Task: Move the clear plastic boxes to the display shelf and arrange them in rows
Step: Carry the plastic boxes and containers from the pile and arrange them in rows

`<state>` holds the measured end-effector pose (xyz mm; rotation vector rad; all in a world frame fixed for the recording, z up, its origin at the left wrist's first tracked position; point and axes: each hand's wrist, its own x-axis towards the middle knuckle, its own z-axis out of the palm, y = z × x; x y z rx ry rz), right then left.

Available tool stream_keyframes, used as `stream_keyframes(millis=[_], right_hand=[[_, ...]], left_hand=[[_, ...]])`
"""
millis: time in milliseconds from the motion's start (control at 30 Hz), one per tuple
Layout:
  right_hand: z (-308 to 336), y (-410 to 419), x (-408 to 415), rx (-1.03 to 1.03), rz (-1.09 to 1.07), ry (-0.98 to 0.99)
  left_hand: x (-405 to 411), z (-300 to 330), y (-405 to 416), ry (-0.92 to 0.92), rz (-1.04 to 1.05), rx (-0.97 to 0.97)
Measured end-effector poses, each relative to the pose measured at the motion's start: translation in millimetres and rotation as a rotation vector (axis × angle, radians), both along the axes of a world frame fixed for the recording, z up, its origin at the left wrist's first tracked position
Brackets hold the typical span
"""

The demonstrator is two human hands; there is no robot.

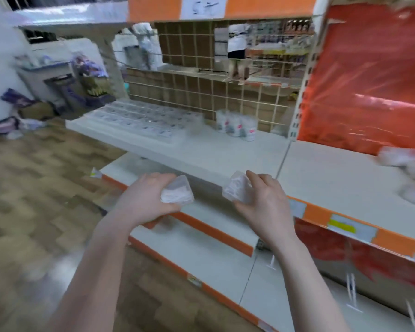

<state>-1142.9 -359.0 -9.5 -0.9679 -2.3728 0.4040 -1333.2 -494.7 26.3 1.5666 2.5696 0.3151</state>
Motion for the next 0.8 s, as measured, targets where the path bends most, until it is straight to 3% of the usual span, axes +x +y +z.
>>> stream_keyframes(millis=[367, 800], right_hand=[[-6.5, -16.1, -129.5, -0.057, 0.111, -0.007], [6.8, 29.2, -356.1, -0.095, 0.180, -0.029]], left_hand=[[-106.9, -11.0, -37.1, -0.115, 0.182, 0.120], [-321.5, -1.0, -7.6, -0.021, 0.271, 0.019]])
